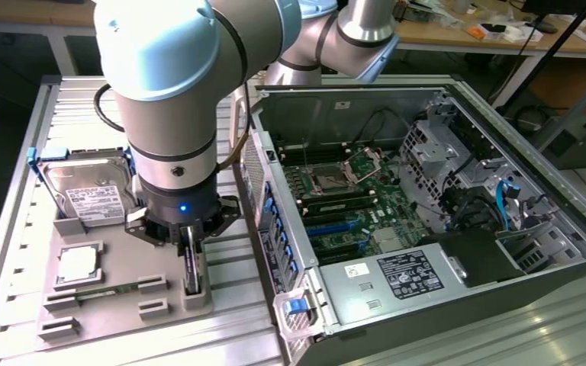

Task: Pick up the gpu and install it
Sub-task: 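Pick up the gpu and move the gpu toward the slot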

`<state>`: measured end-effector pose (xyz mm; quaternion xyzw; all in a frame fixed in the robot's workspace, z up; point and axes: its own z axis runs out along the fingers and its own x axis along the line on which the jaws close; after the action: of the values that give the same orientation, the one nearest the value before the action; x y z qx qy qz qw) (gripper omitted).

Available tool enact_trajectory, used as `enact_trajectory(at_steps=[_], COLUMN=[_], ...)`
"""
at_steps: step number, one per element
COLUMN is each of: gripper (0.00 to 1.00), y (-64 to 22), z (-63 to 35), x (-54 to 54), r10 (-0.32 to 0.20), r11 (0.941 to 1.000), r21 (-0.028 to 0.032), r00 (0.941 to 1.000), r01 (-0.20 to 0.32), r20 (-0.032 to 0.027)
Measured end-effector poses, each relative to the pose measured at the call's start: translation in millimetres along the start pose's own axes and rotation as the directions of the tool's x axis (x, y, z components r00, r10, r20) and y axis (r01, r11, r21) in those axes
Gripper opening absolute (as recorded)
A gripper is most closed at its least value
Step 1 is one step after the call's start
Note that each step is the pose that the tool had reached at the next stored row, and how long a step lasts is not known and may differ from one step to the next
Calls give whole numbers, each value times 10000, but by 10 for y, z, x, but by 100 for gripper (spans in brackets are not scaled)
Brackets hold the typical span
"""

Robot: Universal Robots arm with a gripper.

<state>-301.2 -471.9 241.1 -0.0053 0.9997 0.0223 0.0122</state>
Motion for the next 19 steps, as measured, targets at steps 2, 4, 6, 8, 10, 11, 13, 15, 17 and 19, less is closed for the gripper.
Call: enact_trajectory(at_steps=[2, 4, 6, 8, 10, 11, 13, 15, 17, 19], gripper=[27, 27, 27, 27, 27, 27, 27, 27, 27, 27], y=[0, 0, 0, 1, 2, 2, 3, 5, 6, 7], z=[0, -1, -9, -24, -42, -52, -73, -98, -122, -146], x=[0, 0, 0, 0, -1, -1, -2, -2, -3, -4], r10=[0, 0, 0, 0, 0, 0, 0, 0, 0, 0], r11=[10000, 10000, 10000, 10000, 10000, 10000, 10000, 10000, 10000, 10000], r21=[0, -2, 1, 1, 0, 1, 0, -1, 0, -1], r00=[10000, 10000, 10000, 10000, 10000, 10000, 10000, 10000, 10000, 10000], r01=[0, 0, 0, 0, 0, 0, 0, 0, 0, 0], r20=[0, 2, -1, 0, 0, 0, 0, 1, 0, 1])
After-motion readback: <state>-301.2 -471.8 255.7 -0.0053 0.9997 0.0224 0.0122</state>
